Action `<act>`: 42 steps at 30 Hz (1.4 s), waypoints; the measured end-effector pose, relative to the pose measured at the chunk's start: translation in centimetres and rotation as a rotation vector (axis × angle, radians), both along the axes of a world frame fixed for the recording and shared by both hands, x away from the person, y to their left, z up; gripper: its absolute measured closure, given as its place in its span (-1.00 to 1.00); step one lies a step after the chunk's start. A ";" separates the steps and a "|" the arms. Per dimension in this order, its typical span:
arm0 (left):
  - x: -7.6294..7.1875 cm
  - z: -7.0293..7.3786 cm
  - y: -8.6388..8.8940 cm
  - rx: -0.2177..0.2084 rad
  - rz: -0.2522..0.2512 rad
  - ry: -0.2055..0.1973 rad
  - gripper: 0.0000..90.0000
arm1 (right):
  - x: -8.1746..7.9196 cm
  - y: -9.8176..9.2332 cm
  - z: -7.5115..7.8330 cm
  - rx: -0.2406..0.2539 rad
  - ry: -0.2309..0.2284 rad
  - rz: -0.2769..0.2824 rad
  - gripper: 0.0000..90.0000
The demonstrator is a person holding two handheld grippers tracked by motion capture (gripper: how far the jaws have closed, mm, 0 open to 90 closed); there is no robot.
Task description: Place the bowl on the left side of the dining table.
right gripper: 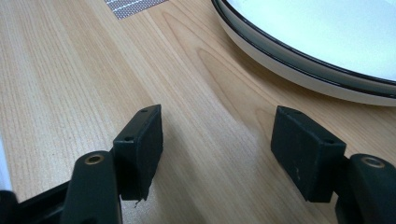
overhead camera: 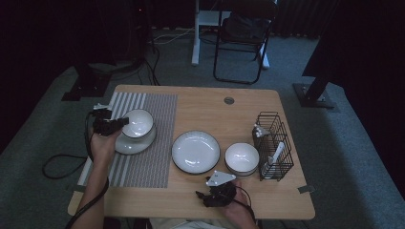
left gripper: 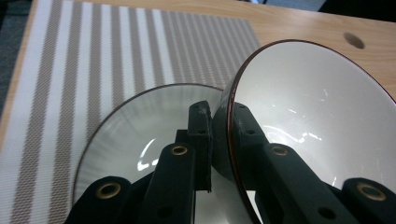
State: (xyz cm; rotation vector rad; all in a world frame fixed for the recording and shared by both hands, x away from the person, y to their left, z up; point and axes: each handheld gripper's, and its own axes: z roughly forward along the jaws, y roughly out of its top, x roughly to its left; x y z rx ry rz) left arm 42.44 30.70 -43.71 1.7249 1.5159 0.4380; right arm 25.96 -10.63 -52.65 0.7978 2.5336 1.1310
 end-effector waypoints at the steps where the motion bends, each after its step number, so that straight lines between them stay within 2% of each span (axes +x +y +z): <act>1: 0.1 -0.2 0.2 -0.001 0.004 0.004 0.82 | 0.0 0.0 0.0 0.000 0.000 0.000 -0.25; 19: 0.4 -2.4 2.2 -0.001 0.073 0.043 0.82 | 0.0 0.0 0.0 0.000 0.000 -0.001 -0.25; 26: 0.5 -3.2 2.5 -0.020 0.081 0.059 0.82 | 0.0 0.0 0.0 0.000 0.000 -0.001 -0.25; 42: 0.8 -4.0 2.8 -0.023 0.093 0.083 0.82 | 0.0 0.0 0.0 0.001 0.001 -0.003 -0.25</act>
